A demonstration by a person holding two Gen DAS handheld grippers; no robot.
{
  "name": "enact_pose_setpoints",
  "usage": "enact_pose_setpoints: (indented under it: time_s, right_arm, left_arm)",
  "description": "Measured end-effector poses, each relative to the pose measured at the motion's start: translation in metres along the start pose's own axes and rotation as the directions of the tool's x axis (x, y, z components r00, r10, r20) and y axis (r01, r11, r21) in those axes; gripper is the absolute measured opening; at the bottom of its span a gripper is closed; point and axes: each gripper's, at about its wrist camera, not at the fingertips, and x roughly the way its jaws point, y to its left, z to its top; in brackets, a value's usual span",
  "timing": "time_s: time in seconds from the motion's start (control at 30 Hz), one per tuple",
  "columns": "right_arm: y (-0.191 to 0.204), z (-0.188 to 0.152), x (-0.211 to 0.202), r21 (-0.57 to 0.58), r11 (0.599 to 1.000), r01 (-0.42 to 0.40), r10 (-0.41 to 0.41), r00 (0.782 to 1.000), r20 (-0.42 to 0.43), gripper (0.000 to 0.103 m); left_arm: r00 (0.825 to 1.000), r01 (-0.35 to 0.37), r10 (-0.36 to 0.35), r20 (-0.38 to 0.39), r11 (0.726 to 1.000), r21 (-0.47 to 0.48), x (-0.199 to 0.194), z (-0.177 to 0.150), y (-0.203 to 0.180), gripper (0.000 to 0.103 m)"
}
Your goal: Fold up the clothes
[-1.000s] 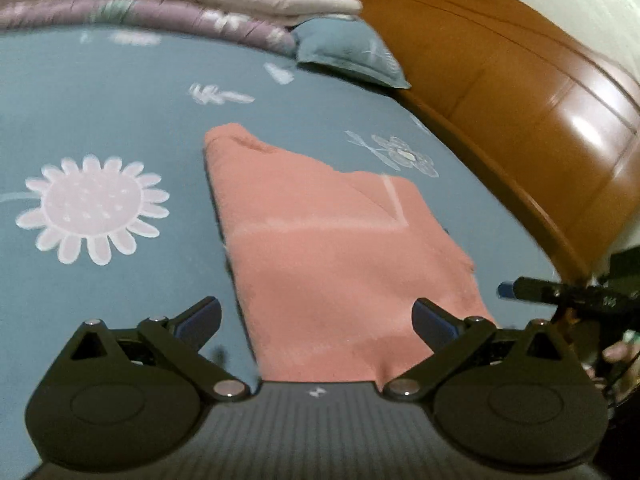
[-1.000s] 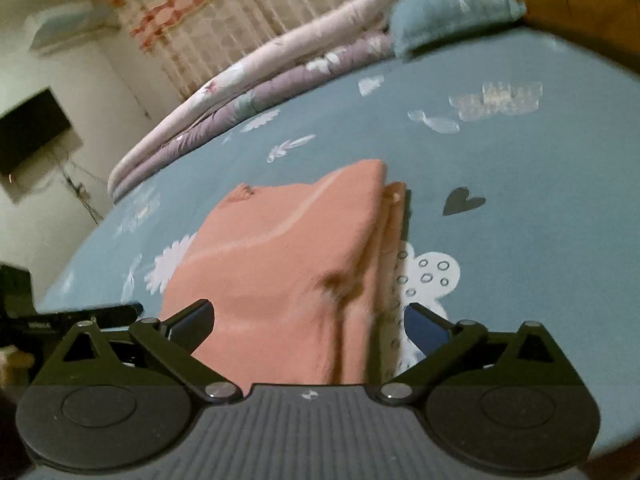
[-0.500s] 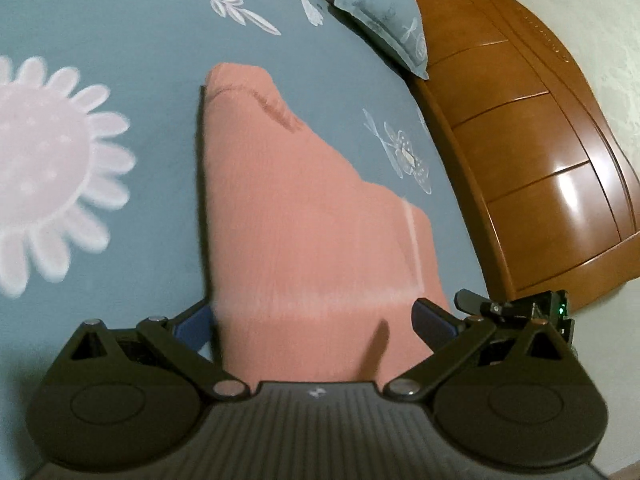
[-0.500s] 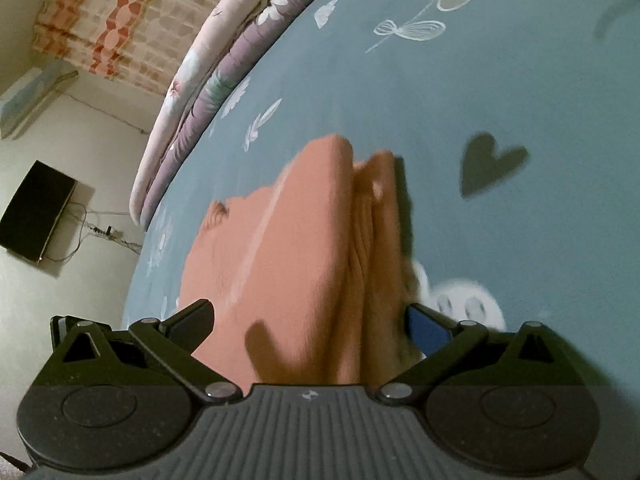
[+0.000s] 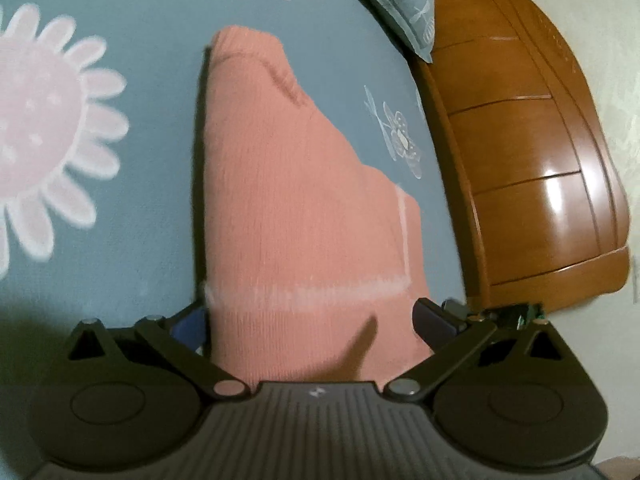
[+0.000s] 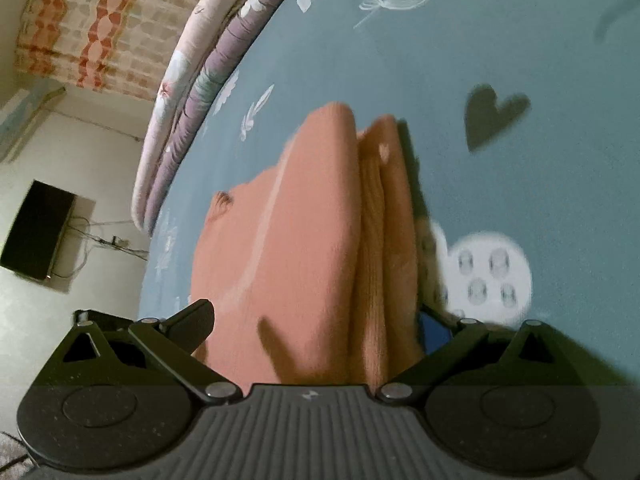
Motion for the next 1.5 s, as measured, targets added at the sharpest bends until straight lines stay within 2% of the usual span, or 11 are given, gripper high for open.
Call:
enact_pose_setpoints:
  time_s: [0.17,0.23,0.4,0.5,0.6,0.67,0.8,0.93,1.07,1.27,1.5]
  right_arm:
    - [-0.001,0.019,0.015,0.018,0.999,-0.031,0.031,0.999,-0.008,0.103]
    - [0.004,0.025,0.023,-0.010,1.000,-0.023,0.023,1.000,-0.018,0.103]
    - [0.008,0.016,0.018,-0.052,0.998,-0.018,0.015,0.999,-0.042,0.103]
    - [0.008,0.010,0.013,-0.041,0.999,-0.023,0.023,1.000,-0.018,0.103]
    - [0.026,0.010,0.016,-0.108,0.994,0.012,-0.013,1.000,-0.014,0.103]
    - [0.040,0.009,0.015,-0.168,0.986,0.015,-0.018,1.000,-0.016,0.103]
    - [0.062,0.009,0.007,-0.256,0.967,0.006,-0.011,1.000,-0.019,0.103]
    - [0.072,0.013,-0.002,-0.292,0.956,0.000,-0.005,1.000,-0.015,0.103]
    - [0.078,0.019,-0.014,-0.322,0.947,0.007,-0.006,1.000,0.004,0.103]
    - [0.072,0.028,-0.051,-0.354,0.933,0.068,-0.048,0.997,0.065,0.103]
    - [0.050,0.049,-0.104,-0.372,0.912,0.172,-0.125,0.981,0.147,0.103]
  left_arm:
    - [1.000,-0.009,0.009,-0.006,1.000,-0.002,0.013,0.014,-0.005,0.102]
    - [1.000,-0.021,0.021,-0.003,1.000,0.001,0.015,0.015,-0.007,0.102]
    - [1.000,-0.020,0.020,0.009,1.000,-0.009,0.009,0.006,-0.006,0.102]
    - [1.000,-0.022,0.022,0.011,1.000,-0.019,0.006,0.002,-0.008,0.101]
    - [0.998,-0.059,0.059,-0.009,0.998,0.022,0.009,0.004,-0.024,0.101]
    - [0.998,-0.059,0.059,-0.005,0.998,0.021,0.007,0.005,-0.030,0.101]
    - [1.000,0.000,-0.001,0.014,1.000,0.017,-0.001,0.007,-0.045,0.101]
    - [1.000,-0.005,0.003,0.023,0.998,0.067,-0.001,0.006,-0.066,0.101]
    - [0.999,0.029,-0.030,0.013,0.996,0.086,0.007,0.009,-0.081,0.101]
    - [0.996,0.083,-0.080,-0.030,0.987,0.141,0.039,0.017,-0.113,0.101]
    - [0.985,0.159,-0.138,-0.105,0.961,0.226,0.091,0.030,-0.161,0.101]
